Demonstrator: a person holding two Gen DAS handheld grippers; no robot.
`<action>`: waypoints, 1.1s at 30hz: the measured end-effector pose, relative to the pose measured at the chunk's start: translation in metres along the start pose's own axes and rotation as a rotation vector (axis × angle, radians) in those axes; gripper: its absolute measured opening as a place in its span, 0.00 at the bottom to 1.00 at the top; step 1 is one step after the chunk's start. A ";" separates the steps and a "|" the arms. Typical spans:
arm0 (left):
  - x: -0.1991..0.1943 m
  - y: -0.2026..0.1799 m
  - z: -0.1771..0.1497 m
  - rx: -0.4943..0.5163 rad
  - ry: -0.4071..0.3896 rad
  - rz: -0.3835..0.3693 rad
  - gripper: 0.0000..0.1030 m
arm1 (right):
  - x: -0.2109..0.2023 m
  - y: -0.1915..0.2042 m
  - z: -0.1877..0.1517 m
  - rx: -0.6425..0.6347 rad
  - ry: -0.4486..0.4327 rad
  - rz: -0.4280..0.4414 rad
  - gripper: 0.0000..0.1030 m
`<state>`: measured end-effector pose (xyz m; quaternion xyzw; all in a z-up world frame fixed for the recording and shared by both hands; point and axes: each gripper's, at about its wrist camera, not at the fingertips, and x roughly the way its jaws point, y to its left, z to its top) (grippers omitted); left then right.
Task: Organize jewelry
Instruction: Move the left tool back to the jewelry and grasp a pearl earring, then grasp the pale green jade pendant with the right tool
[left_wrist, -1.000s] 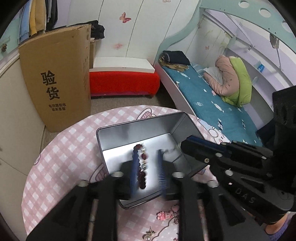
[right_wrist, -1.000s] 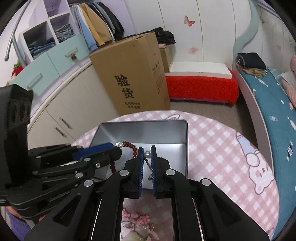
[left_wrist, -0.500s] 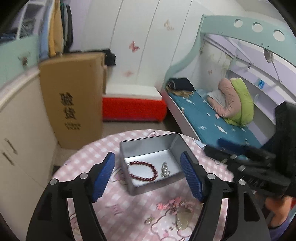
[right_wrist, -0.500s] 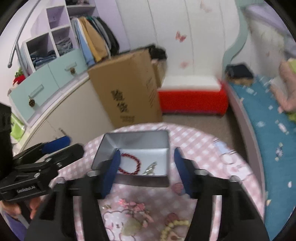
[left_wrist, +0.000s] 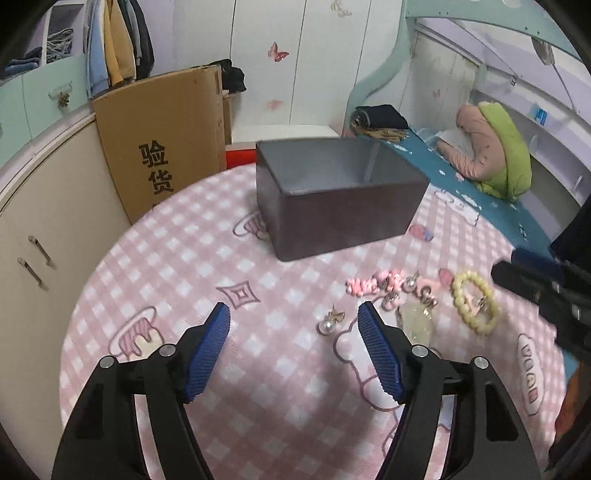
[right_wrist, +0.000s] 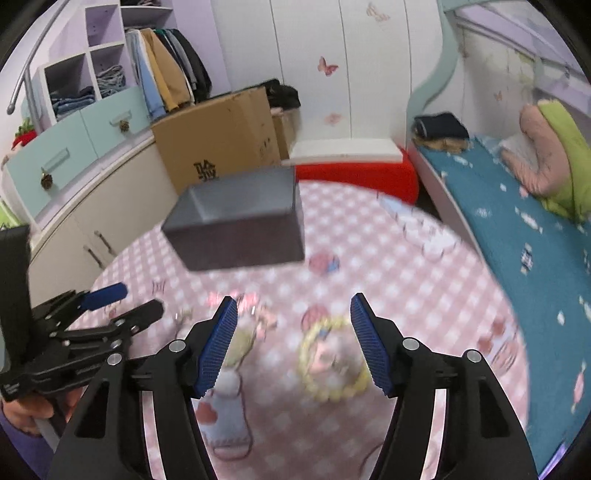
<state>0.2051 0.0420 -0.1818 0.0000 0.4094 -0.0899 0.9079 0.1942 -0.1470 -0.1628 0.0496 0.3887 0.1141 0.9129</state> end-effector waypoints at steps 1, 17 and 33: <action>0.004 0.000 -0.001 0.003 0.013 0.000 0.59 | 0.003 0.002 -0.005 -0.001 0.011 0.003 0.60; 0.026 -0.011 -0.007 0.083 0.047 -0.029 0.12 | 0.020 0.027 -0.029 -0.005 0.061 0.027 0.60; -0.004 0.020 -0.019 0.002 0.018 -0.099 0.09 | 0.048 0.060 -0.031 -0.023 0.107 0.013 0.57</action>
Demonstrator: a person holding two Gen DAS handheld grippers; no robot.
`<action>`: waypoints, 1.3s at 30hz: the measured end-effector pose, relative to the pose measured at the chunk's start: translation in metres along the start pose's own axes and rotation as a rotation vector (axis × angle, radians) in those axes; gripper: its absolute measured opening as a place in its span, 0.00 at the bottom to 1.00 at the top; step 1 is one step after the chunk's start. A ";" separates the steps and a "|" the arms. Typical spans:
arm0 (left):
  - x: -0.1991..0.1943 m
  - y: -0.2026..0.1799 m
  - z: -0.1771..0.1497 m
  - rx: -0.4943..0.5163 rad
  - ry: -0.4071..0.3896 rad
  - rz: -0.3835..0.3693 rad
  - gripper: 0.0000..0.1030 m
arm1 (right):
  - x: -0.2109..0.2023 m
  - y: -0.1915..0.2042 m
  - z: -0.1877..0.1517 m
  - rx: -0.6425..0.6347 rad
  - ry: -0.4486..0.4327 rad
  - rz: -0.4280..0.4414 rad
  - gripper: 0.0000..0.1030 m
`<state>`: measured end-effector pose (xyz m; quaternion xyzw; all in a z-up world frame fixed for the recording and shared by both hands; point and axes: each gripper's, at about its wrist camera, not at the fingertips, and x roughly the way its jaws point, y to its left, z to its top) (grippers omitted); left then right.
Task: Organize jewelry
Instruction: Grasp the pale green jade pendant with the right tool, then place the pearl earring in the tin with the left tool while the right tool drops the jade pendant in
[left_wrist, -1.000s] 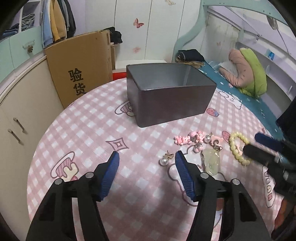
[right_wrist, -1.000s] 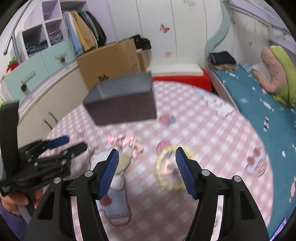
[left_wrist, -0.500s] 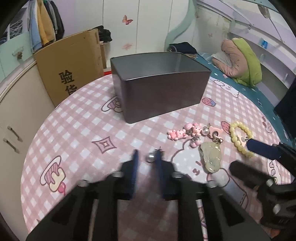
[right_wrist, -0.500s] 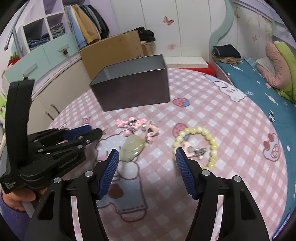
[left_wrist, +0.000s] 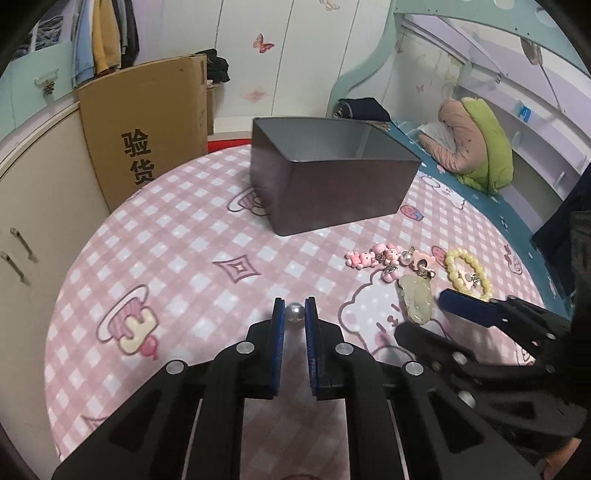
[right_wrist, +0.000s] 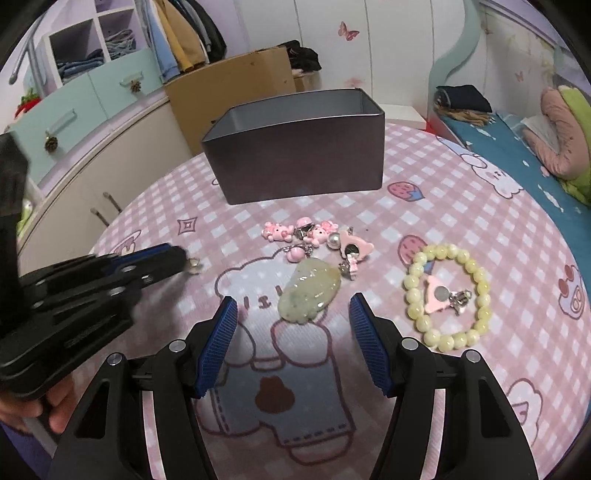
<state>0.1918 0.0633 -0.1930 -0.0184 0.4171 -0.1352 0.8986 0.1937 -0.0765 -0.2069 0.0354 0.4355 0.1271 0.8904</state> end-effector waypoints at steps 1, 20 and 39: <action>-0.002 0.001 0.000 -0.003 -0.003 -0.001 0.09 | 0.001 0.000 0.001 0.002 0.001 0.001 0.53; -0.035 -0.014 0.018 0.003 -0.076 -0.098 0.09 | -0.033 -0.018 0.015 -0.025 -0.049 0.057 0.28; -0.016 -0.019 0.136 0.014 -0.132 -0.146 0.09 | -0.033 -0.035 0.132 -0.042 -0.138 0.123 0.28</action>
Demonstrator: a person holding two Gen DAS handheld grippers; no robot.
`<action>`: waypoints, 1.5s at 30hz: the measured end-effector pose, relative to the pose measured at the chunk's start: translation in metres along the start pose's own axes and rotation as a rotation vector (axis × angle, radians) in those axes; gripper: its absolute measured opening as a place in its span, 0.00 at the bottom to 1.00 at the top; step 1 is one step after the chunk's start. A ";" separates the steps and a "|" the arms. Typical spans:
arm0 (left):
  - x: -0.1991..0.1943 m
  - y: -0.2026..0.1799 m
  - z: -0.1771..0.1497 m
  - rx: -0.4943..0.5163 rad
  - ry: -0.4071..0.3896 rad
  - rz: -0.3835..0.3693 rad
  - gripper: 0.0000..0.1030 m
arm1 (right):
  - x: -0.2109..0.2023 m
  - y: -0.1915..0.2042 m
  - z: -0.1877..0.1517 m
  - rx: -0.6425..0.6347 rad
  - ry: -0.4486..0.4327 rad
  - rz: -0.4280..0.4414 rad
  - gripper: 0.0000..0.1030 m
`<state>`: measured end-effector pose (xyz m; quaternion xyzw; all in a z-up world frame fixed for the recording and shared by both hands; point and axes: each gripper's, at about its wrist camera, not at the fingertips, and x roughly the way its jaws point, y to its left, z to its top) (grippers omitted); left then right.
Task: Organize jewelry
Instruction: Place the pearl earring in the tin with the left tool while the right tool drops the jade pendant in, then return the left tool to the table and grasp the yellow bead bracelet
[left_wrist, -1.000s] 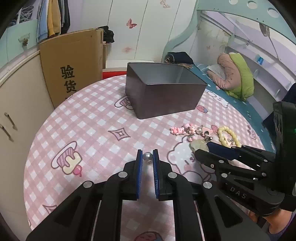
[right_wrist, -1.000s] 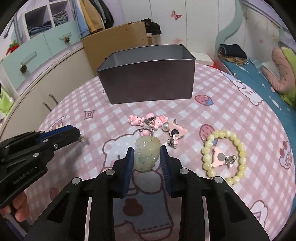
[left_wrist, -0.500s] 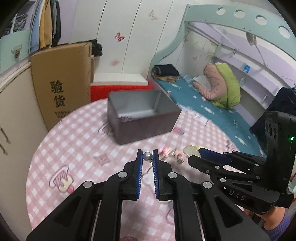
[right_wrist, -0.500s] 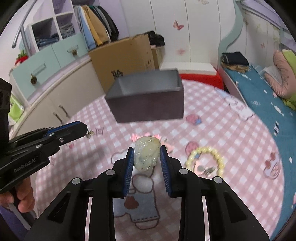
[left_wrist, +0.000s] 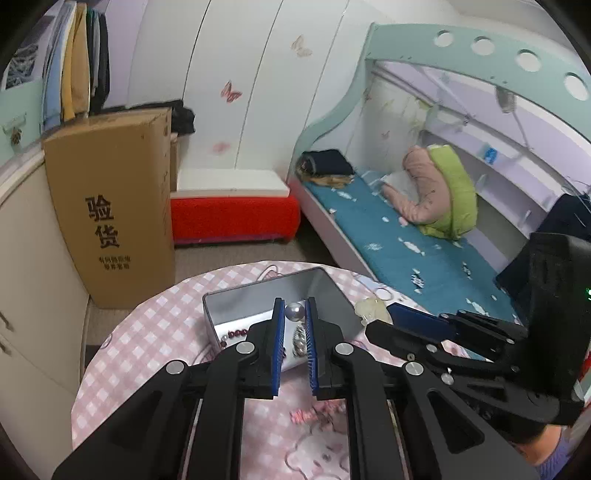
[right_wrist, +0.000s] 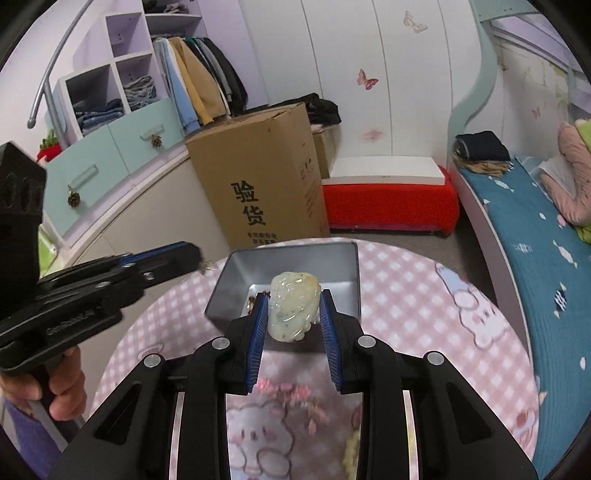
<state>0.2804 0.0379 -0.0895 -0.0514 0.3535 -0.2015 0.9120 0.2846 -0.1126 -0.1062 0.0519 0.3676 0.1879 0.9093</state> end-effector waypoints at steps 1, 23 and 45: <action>0.011 0.002 0.002 -0.001 0.024 0.008 0.09 | 0.006 -0.001 0.003 0.000 0.010 0.001 0.28; 0.066 0.028 -0.013 -0.047 0.130 0.065 0.16 | 0.084 -0.011 0.013 0.004 0.165 0.013 0.28; -0.017 -0.006 -0.011 -0.034 -0.089 0.130 0.74 | -0.014 -0.025 0.021 0.042 -0.048 -0.010 0.55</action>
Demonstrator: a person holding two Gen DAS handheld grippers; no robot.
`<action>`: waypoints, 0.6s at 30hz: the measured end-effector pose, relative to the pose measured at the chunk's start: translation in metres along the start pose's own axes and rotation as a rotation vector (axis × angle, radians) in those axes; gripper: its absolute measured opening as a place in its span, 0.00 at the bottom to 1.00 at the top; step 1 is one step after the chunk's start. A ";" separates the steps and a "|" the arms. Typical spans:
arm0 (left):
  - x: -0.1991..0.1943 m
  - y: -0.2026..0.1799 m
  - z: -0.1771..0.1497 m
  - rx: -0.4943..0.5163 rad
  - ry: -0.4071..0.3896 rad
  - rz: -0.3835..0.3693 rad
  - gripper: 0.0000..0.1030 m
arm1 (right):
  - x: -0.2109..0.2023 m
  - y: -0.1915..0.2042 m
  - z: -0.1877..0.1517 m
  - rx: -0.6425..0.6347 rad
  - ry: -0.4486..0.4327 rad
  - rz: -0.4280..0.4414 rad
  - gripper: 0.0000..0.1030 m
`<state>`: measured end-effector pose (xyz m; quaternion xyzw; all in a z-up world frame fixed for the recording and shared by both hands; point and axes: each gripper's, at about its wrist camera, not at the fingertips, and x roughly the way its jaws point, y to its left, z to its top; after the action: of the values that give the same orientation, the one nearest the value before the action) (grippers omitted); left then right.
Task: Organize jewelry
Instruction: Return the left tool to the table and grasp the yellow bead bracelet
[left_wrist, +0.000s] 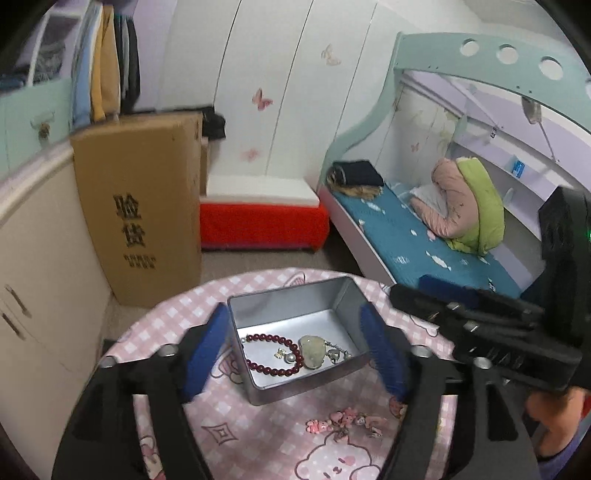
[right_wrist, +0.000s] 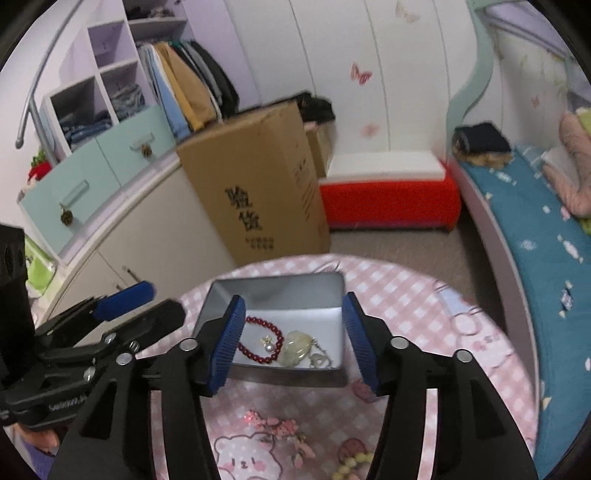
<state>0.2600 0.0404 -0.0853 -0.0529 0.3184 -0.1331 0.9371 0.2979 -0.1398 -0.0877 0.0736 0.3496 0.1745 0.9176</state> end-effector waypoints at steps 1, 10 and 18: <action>-0.006 -0.003 -0.002 0.004 -0.018 0.008 0.75 | -0.009 -0.002 -0.001 -0.001 -0.015 -0.010 0.57; -0.016 -0.041 -0.054 0.024 0.010 0.001 0.75 | -0.052 -0.049 -0.060 0.035 -0.010 -0.140 0.60; 0.016 -0.074 -0.105 0.080 0.111 0.038 0.74 | -0.044 -0.089 -0.121 0.105 0.089 -0.166 0.60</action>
<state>0.1920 -0.0367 -0.1643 -0.0018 0.3650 -0.1305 0.9218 0.2102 -0.2367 -0.1738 0.0846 0.4036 0.0821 0.9073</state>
